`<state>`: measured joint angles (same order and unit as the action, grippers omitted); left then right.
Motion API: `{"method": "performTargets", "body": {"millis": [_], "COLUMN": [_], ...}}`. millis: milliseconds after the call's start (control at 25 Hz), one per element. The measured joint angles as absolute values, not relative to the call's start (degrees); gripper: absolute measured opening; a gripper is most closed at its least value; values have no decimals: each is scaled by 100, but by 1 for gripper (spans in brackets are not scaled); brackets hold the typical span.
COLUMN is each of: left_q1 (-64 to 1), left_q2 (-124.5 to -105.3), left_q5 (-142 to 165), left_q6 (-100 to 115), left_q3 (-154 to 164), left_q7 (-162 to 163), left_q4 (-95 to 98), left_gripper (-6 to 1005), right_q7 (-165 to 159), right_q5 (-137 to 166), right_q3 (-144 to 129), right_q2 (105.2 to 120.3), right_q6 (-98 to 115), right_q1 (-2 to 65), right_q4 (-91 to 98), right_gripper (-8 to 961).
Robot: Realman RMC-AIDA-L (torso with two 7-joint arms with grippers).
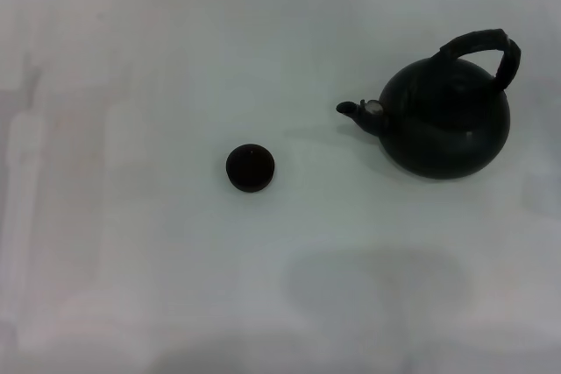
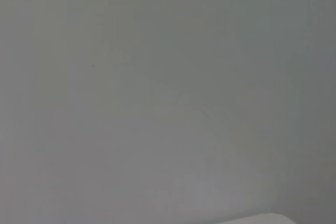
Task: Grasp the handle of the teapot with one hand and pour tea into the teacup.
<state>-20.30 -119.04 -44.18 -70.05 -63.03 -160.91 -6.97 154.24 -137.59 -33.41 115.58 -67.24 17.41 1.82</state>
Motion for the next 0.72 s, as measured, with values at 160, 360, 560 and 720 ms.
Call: {"method": "performTargets", "body": {"millis": [160, 360, 560, 720], "left_q1": [-2029, -2085, -2104, -2123], "left_q2": [-11920, -11912, -11908, -11901], "left_q5": [-4464, -4433, -4452, -4457], "left_q6": [-6991, -6805, -6808, -6821], "left_q3": [-6323, -6301, -6314, -6325], "left_q7": [-16095, -16111, -16106, -16091], "left_q4": [-702, -704, -740, -773], "left_gripper": [891, 890, 890, 890], "right_q7": [15423, 15423, 15423, 15425], "right_q5": [-13734, -13709, -13710, -13711], "right_q3": [-3367, -3405, -3405, -3404], "right_q2": [11564, 11568, 11575, 11575], "right_q6": [-6756, -6742, -6755, -6755], "right_q1": [1754, 1788, 1791, 1793], "right_q4": [147, 81, 63, 7], "right_gripper": [595, 595, 595, 595]}}
